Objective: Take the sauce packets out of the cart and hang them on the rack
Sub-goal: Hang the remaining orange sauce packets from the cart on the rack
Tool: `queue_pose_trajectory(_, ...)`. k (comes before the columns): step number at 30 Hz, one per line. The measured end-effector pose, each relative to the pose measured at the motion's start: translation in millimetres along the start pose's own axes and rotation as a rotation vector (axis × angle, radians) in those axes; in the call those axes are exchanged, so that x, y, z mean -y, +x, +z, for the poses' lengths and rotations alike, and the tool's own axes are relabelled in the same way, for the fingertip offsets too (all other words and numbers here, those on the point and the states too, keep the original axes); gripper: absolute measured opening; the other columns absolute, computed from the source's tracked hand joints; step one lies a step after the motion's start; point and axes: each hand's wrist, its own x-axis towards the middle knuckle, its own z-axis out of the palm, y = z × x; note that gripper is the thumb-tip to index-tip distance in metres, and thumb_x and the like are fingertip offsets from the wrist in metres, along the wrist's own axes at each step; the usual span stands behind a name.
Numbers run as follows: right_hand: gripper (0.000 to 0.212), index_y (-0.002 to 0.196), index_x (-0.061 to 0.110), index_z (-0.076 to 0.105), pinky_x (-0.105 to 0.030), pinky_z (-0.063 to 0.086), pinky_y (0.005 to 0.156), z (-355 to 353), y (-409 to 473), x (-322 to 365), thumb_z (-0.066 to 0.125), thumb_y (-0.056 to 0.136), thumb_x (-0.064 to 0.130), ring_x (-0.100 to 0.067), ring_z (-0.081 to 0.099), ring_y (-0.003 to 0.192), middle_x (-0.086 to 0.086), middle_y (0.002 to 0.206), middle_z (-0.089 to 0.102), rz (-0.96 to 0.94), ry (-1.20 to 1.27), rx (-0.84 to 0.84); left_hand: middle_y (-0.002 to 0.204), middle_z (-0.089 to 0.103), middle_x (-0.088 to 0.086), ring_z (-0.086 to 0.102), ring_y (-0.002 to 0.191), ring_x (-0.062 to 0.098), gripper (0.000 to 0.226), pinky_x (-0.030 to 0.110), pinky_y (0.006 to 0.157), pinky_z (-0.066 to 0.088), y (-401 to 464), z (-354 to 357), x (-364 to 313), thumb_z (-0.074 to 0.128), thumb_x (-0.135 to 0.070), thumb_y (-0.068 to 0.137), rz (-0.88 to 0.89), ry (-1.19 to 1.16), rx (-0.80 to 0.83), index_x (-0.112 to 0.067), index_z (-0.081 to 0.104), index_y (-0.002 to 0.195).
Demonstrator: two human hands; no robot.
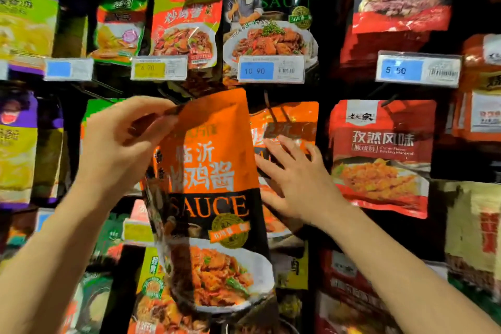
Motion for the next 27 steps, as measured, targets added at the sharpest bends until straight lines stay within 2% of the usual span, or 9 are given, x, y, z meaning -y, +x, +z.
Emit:
queue_pose_trajectory(2,0.067,0.143,0.038,0.025,-0.066,0.021,0.103,8.6,15.3,7.2,0.024,0.083,0.068,-0.033,0.025,0.139,-0.005,0.155,0.022,0.028,-0.076,0.173,0.080,0.063,-0.034,0.057,0.073,-0.010,0.012,0.010,0.068,0.044,-0.1,-1.0,-3.6,0.063,-0.024,0.080,0.044,0.077,0.034,-0.033,0.067,0.088)
queue_pose_trajectory(5,0.078,0.145,0.044,0.005,-0.061,0.017,0.107,29.1,26.5,3.4,0.023,0.078,0.080,-0.034,0.012,0.142,-0.004,0.159,0.002,0.135,-0.031,0.354,0.087,0.064,-0.014,0.059,0.076,0.001,0.016,0.021,0.074,0.046,-1.1,-1.4,-5.0,0.063,-0.020,0.081,0.094,0.190,0.058,-0.012,0.070,0.093)
queue_pose_trajectory(8,0.087,0.145,0.044,-0.002,-0.055,0.030,0.105,55.2,29.1,-4.9,0.030,0.074,0.083,-0.039,0.010,0.142,-0.007,0.158,-0.010,0.187,0.003,0.470,0.082,0.061,-0.033,0.057,0.078,-0.012,0.012,0.007,0.073,0.042,-2.2,-11.7,4.6,0.066,-0.017,0.082,0.048,0.212,0.043,-0.016,0.069,0.093)
queue_pose_trajectory(10,0.091,0.145,0.043,-0.009,-0.055,0.034,0.104,73.4,32.0,-11.8,0.040,0.076,0.078,-0.037,-0.006,0.144,-0.007,0.157,-0.014,0.196,-0.027,0.535,0.084,0.058,-0.043,0.056,0.079,-0.016,0.014,0.003,0.071,0.041,-4.7,-20.6,11.3,0.067,-0.016,0.082,-0.008,0.226,0.048,-0.019,0.068,0.096)
queue_pose_trajectory(13,0.094,0.144,0.043,-0.011,-0.064,0.017,0.108,87.7,44.0,-16.3,0.047,0.077,0.073,-0.037,-0.005,0.143,-0.008,0.158,-0.008,0.225,-0.065,0.540,0.079,0.061,-0.035,0.056,0.075,-0.014,0.015,0.003,0.065,0.041,-9.1,-25.2,7.1,0.068,-0.014,0.081,0.014,0.276,0.068,-0.021,0.067,0.094)
queue_pose_trajectory(16,0.093,0.145,0.042,-0.012,-0.065,0.018,0.108,101.5,48.7,-9.2,0.053,0.081,0.064,-0.038,-0.006,0.143,-0.008,0.157,-0.007,0.281,0.011,0.521,0.083,0.063,-0.011,0.060,0.074,0.005,0.013,0.027,0.066,0.051,-13.1,-15.9,-1.1,0.064,-0.020,0.080,0.037,0.319,0.109,-0.019,0.070,0.092)
queue_pose_trajectory(19,0.093,0.144,0.042,-0.015,-0.061,0.025,0.108,109.5,42.9,-4.5,0.053,0.083,0.059,-0.038,-0.013,0.142,-0.008,0.157,-0.012,0.314,0.074,0.498,0.087,0.066,-0.006,0.064,0.079,0.019,0.025,0.041,0.070,0.053,-18.3,-9.1,-3.6,0.059,-0.032,0.081,0.048,0.383,0.161,-0.014,0.072,0.092)
queue_pose_trajectory(23,0.085,0.145,0.043,0.003,-0.061,0.015,0.109,94.2,43.9,-14.1,0.055,0.080,0.062,-0.036,0.005,0.143,-0.007,0.157,0.003,0.292,0.081,0.497,0.091,0.071,0.001,0.065,0.080,0.020,0.033,0.043,0.069,0.053,-20.8,-10.9,-2.4,0.054,-0.037,0.081,0.035,0.404,0.178,-0.014,0.072,0.094)
queue_pose_trajectory(27,0.041,0.125,0.026,0.051,-0.034,0.043,0.089,39.3,38.7,-3.8,0.045,0.092,0.050,-0.024,0.051,0.119,-0.003,0.129,0.055,0.535,0.884,0.056,0.089,0.068,-0.002,0.065,0.080,0.021,0.022,0.046,0.070,0.053,-17.0,-8.9,-4.9,0.060,-0.027,0.080,0.004,0.365,0.146,-0.014,0.072,0.094)
